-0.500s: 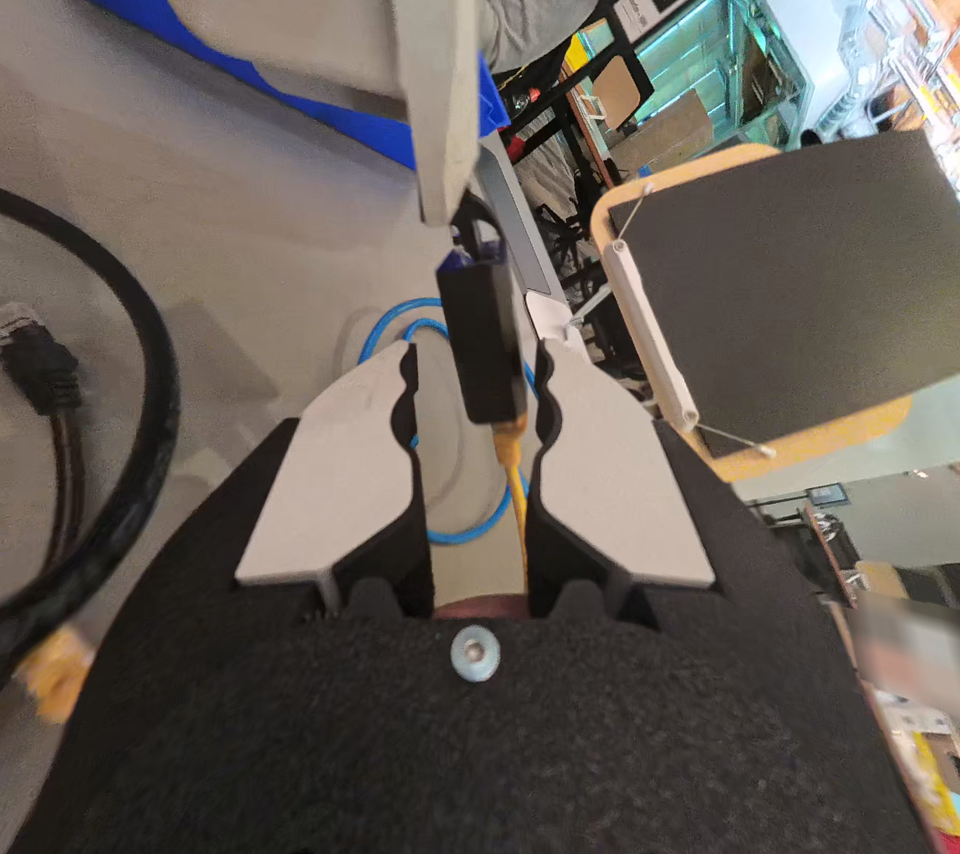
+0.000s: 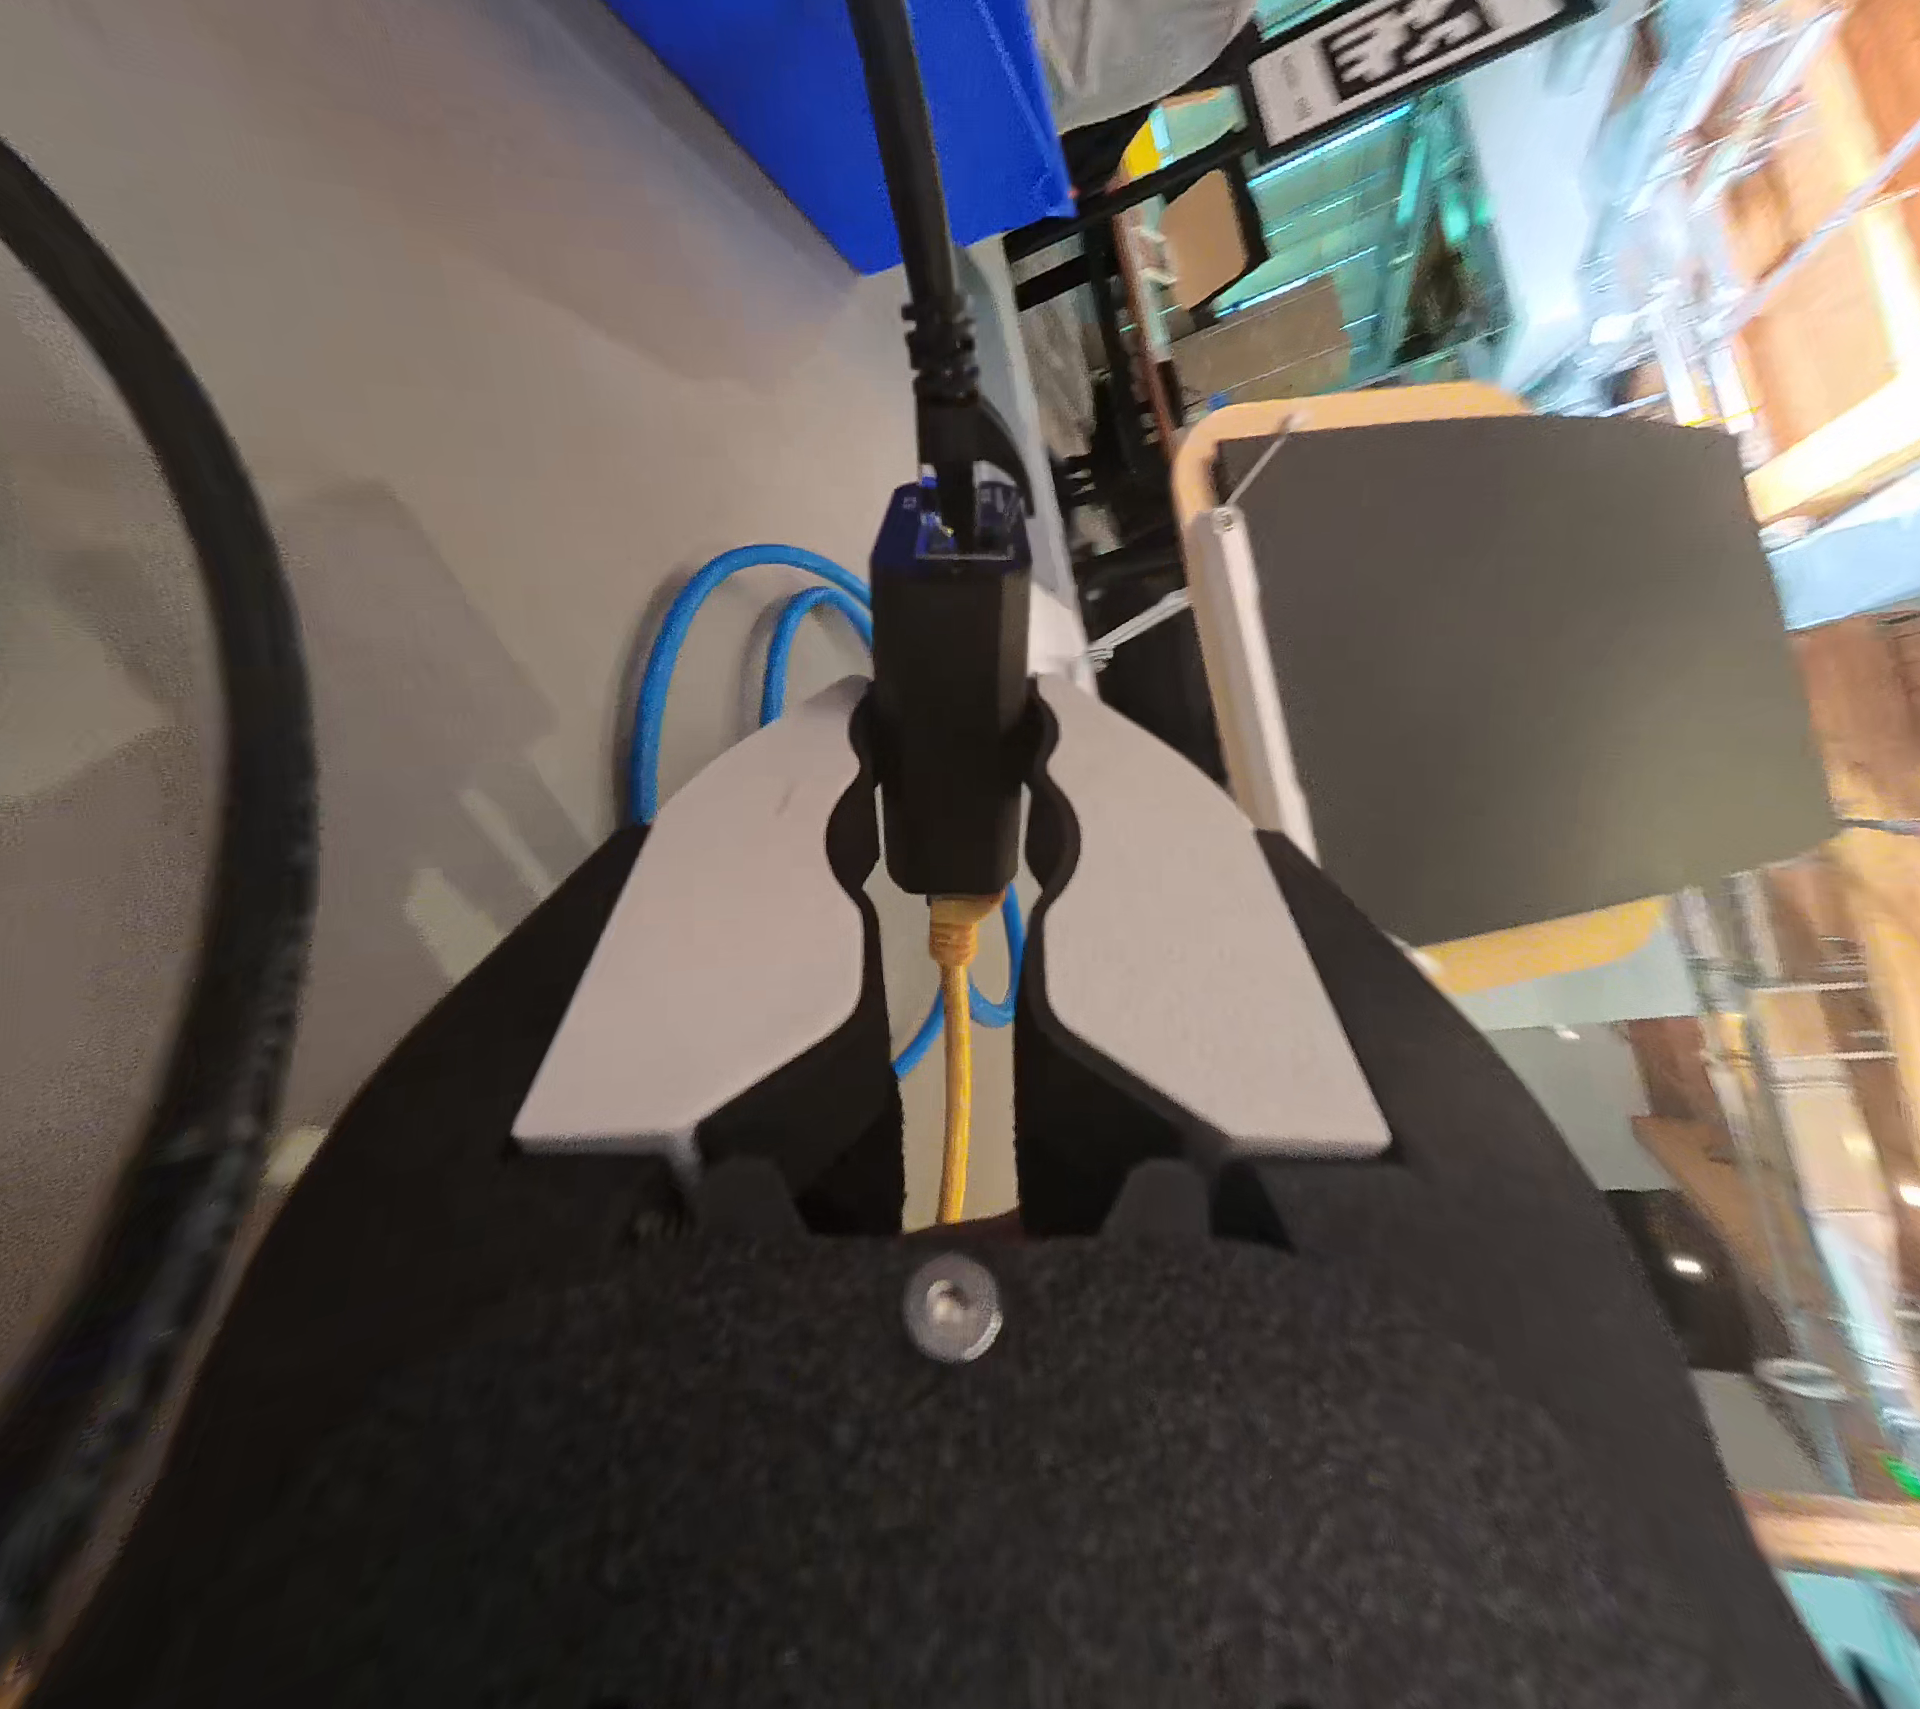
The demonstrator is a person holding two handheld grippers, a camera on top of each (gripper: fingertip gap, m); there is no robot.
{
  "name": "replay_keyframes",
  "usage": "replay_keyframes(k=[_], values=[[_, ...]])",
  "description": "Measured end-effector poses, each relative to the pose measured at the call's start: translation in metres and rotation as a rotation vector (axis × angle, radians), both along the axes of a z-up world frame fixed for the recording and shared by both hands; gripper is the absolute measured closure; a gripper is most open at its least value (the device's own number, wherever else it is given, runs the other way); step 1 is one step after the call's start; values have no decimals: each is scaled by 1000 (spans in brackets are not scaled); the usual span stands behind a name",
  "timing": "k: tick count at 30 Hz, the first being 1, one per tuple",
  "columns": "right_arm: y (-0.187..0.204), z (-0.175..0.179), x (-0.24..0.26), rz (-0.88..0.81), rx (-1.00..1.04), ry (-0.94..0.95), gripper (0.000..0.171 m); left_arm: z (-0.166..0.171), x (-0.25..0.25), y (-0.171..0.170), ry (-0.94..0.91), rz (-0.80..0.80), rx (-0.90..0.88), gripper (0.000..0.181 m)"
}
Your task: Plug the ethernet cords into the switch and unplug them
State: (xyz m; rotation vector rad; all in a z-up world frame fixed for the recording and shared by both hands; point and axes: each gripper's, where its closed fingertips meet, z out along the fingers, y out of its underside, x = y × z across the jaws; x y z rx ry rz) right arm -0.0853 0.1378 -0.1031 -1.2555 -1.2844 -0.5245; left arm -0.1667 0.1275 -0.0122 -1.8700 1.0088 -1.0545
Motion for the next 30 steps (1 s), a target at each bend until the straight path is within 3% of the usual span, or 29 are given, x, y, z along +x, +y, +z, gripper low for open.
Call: replay_keyframes(k=[3, 6, 9, 13, 19, 30], values=[[-12, 6, -2, -2, 180, -44, 147, -20, 2, -11, 4, -58, -200, 148], [-22, 7, -2, 8, 271, 5, 147, -62, 23, -37, 59, -176, -431, 130], [-29, 12, 3, 8, 341, -2, 147, -87, 43, -60, 25, -268, -658, 131], [-34, 7, 2, 27, 371, -48, 147, -74, 64, -69, -175, -342, -848, 146], [-30, 12, 10, -2, 362, -12, 147, -72, 69, -68, -192, -300, -851, 167], [-30, 8, 7, -3, 396, -74, 147, -77, 68, -61, -193, -230, -868, 167]])
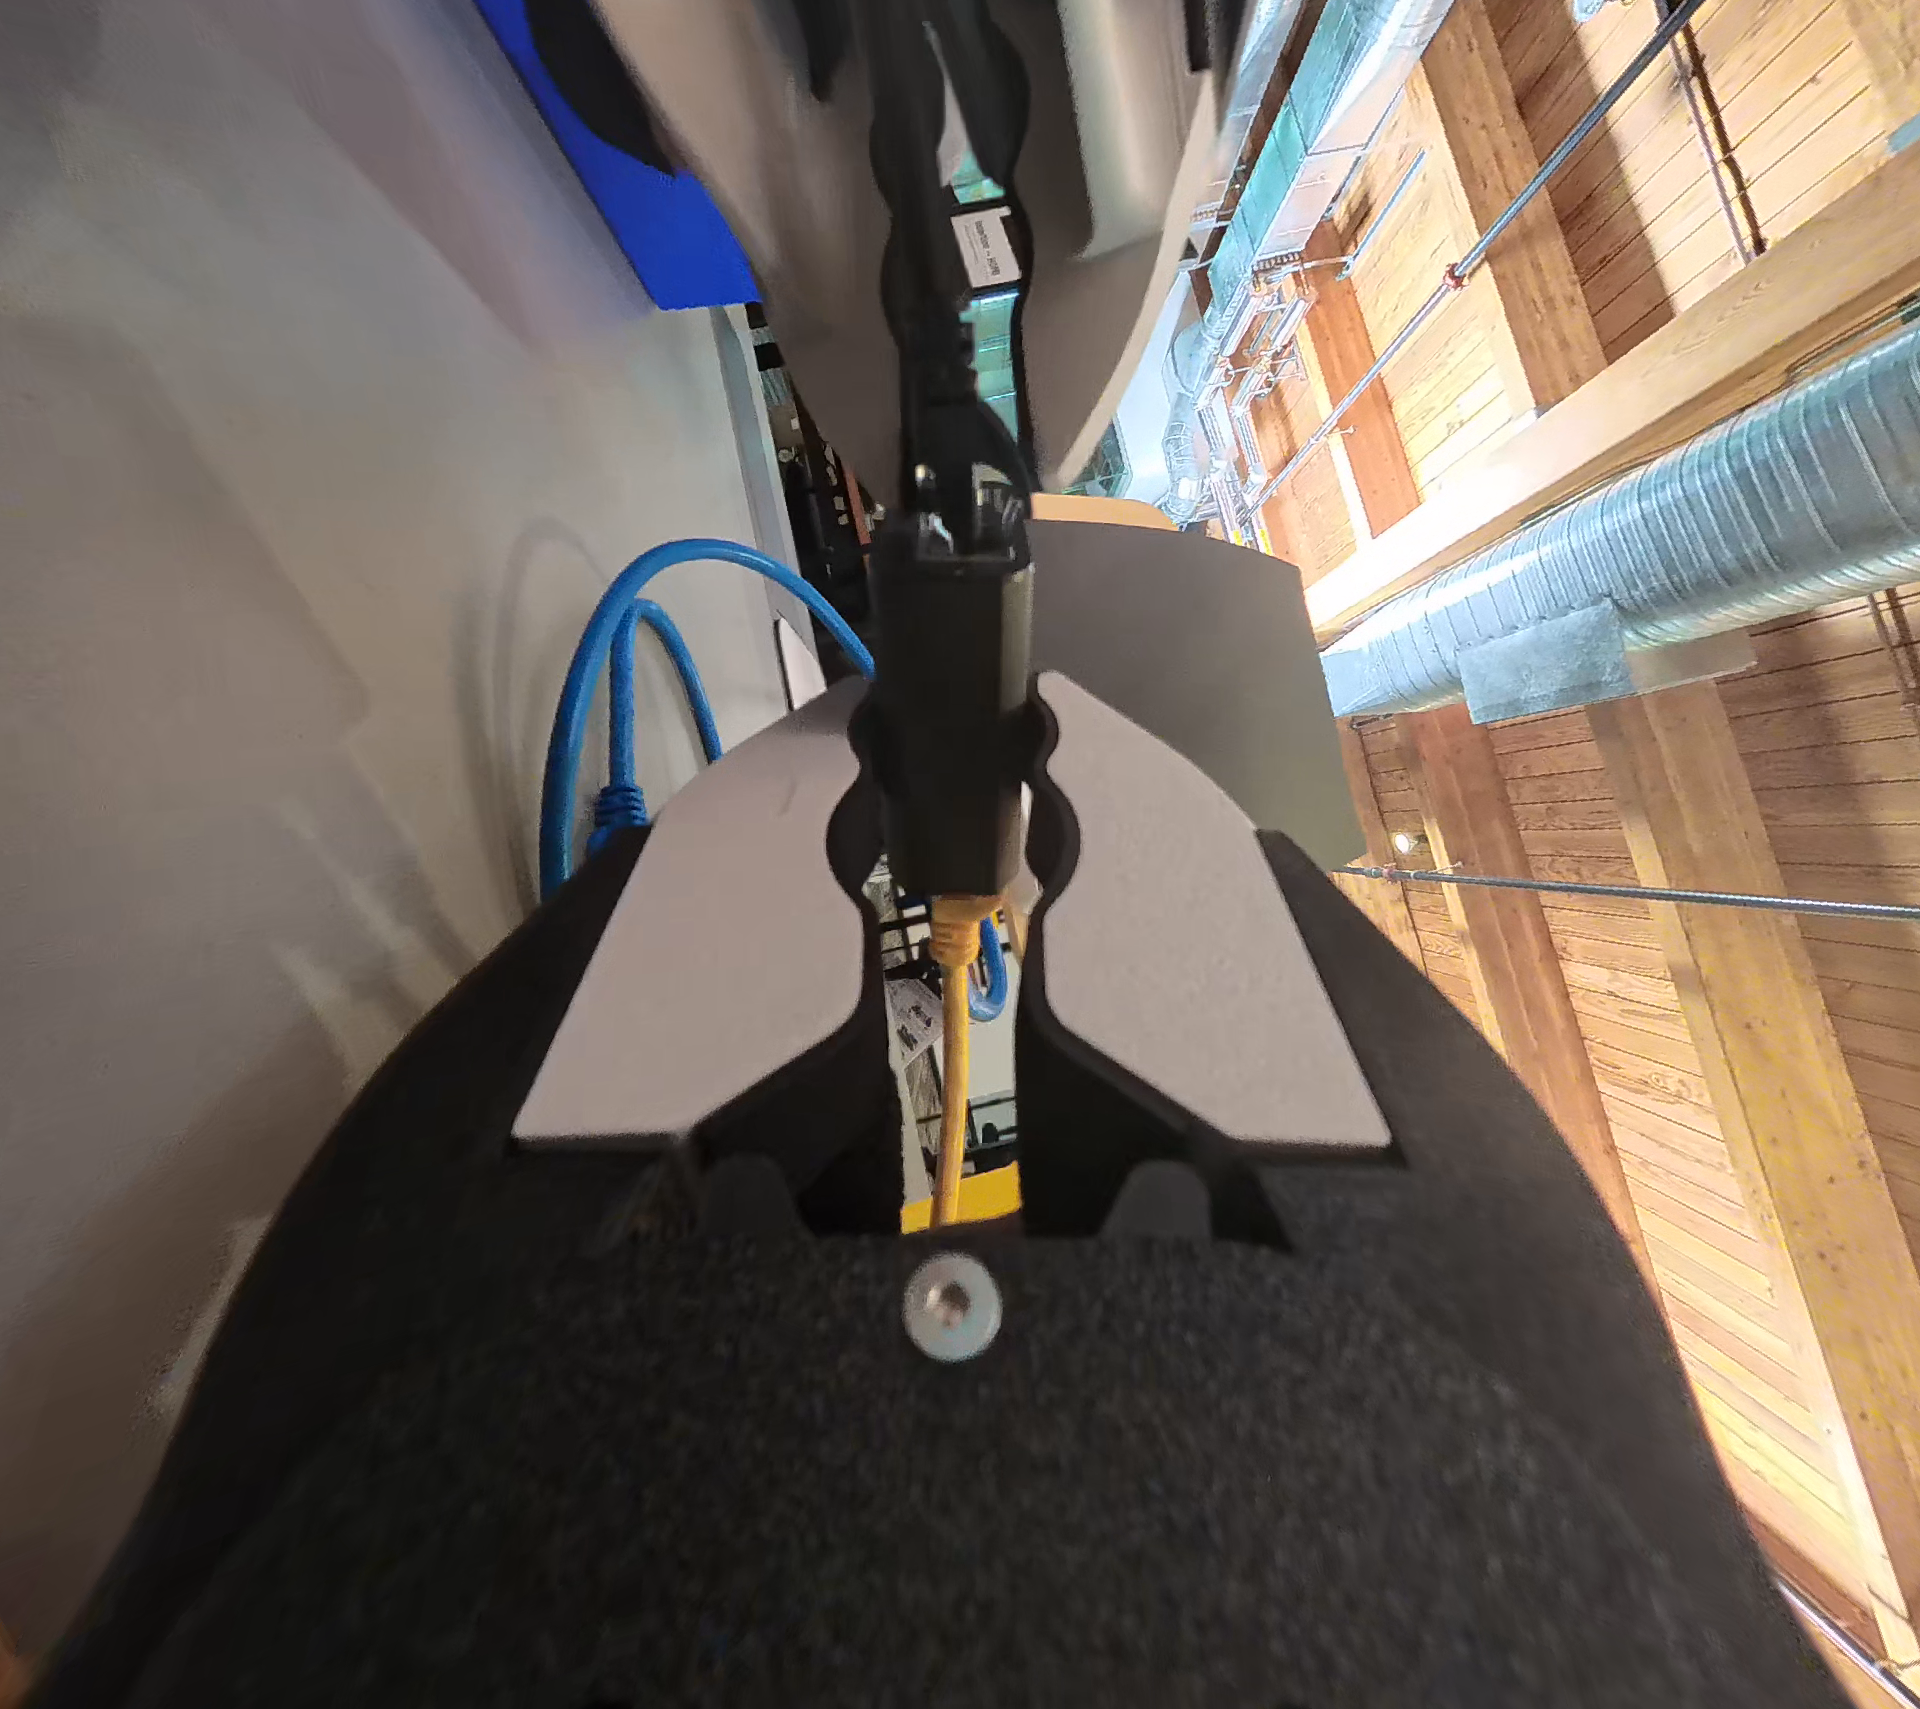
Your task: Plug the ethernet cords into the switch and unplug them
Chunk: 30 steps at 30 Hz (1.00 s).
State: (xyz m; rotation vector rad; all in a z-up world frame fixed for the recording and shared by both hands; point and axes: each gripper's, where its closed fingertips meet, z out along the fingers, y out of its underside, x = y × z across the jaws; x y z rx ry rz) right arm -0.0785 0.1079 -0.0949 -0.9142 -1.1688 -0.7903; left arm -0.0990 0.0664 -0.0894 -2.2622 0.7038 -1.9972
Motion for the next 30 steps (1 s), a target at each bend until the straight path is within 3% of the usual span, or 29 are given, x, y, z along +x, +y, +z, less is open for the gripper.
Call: replay_keyframes(k=[17, 25, 30], values=[[7, -20, 2, -52, -132, 2, 147, -24, 0, 4, 327, -40, 491, 168], [12, -24, 2, -62, -155, 8, 147, -21, -2, 17, 417, 4, 700, 176], [11, -12, 0, -48, -133, 73, 147, 1, -3, 13, 406, -14, 916, 173]])
